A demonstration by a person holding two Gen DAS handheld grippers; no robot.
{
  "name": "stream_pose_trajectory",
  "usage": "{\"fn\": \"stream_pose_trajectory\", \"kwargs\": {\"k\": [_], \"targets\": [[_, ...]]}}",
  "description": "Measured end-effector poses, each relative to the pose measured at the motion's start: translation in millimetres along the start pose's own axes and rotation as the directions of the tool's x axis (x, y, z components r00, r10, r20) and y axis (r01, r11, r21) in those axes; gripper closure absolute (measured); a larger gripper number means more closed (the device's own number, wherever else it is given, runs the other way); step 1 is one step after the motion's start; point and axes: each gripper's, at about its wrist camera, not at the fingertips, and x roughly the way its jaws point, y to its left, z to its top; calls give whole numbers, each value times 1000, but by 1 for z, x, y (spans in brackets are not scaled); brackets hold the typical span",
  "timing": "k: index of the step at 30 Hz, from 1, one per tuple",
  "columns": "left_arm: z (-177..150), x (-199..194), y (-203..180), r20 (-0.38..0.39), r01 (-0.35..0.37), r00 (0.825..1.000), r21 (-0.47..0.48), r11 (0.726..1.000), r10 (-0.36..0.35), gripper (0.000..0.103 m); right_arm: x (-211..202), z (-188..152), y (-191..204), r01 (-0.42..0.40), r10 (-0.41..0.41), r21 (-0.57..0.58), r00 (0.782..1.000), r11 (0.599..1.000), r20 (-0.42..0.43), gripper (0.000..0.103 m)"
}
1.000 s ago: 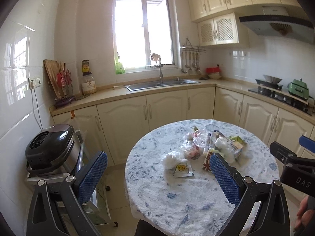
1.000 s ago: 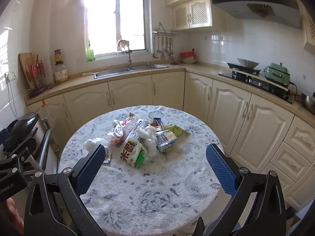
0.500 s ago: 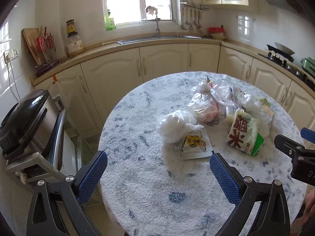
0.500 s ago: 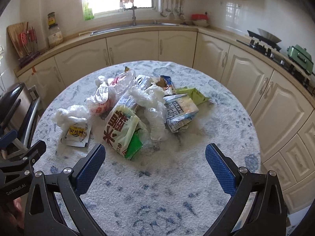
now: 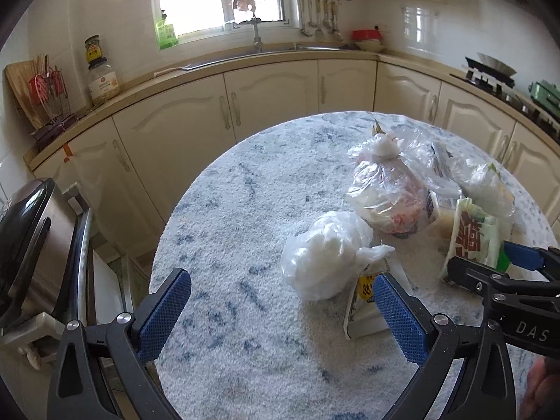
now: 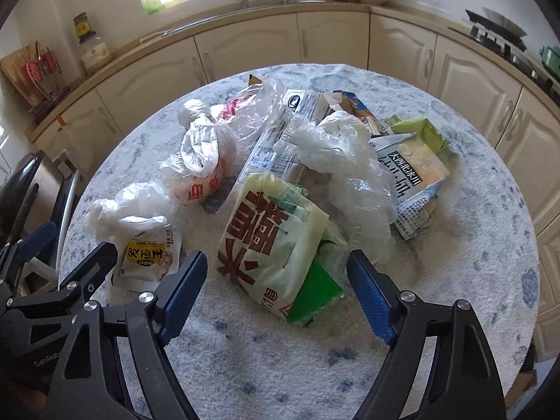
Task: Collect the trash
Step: 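Grasp the white plastic bag with the left tool while the right grasps the green packet, then carry both items to the blue bin and open the left tool over it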
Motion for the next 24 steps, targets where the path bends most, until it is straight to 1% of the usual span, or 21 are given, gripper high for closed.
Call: {"fn": "stream_pose_trajectory", "kwargs": {"k": [2, 3, 6, 7, 8, 9, 10, 11, 12, 13, 14, 15, 19, 20, 24], "targets": [[7, 19, 2, -35, 9, 999, 10, 1000, -9, 1, 6, 2, 1, -4, 4, 11, 1000, 1000, -3, 28], [11, 28, 4, -50, 15, 999, 8, 1000, -14, 1, 8, 4, 1, -10, 10, 11, 1000, 1000, -2, 28], [19, 49, 11, -74, 64, 995, -12, 998, -65, 1, 13, 6, 4, -31, 31, 0, 1000, 1000, -5, 35], [22, 54, 13, -82, 92, 992, -20, 996, -93, 5, 13, 6, 5, -41, 41, -6, 999, 999, -2, 40], [23, 59, 14, -89, 118, 989, -30, 993, -120, 18, 12, 5, 4, -57, 57, -4, 998, 998, 1, 42], [23, 63, 16, -87, 154, 984, -42, 987, -157, 27, 12, 5, 3, -67, 67, -1, 998, 998, 4, 43], [23, 66, 17, -90, 179, 979, -51, 983, -183, 43, 11, 4, 1, -84, 84, 4, 996, 996, 8, 46], [22, 71, 18, -99, 195, 975, -58, 979, -200, 49, 10, 4, -2, -105, 105, 11, 994, 994, 10, 49], [21, 71, 21, -91, 187, 977, -52, 981, -191, 51, 8, 3, -5, -125, 125, 19, 992, 992, 15, 51], [21, 73, 21, -88, 190, 977, -50, 980, -194, 62, 6, 2, -8, -144, 144, 22, 989, 989, 22, 57], [19, 73, 23, -86, 198, 976, -51, 979, -201, 63, 3, 1, -10, -159, 158, 23, 987, 987, 29, 68], [18, 73, 25, -78, 197, 977, -56, 979, -201, 64, 1, -1, -12, -166, 165, 24, 986, 986, 32, 71], [9, 64, 28, -36, 168, 985, -58, 984, -171, 64, -2, -9, -23, -197, 196, 41, 980, 980, 25, 72], [6, 60, 29, -24, 155, 987, -58, 986, -157, 64, -2, -12, -26, -210, 209, 51, 978, 976, 25, 75], [-5, 33, 23, 27, 110, 994, -47, 993, -109, 64, -10, -18, -34, -244, 240, 63, 969, 968, 61, 79]]}}
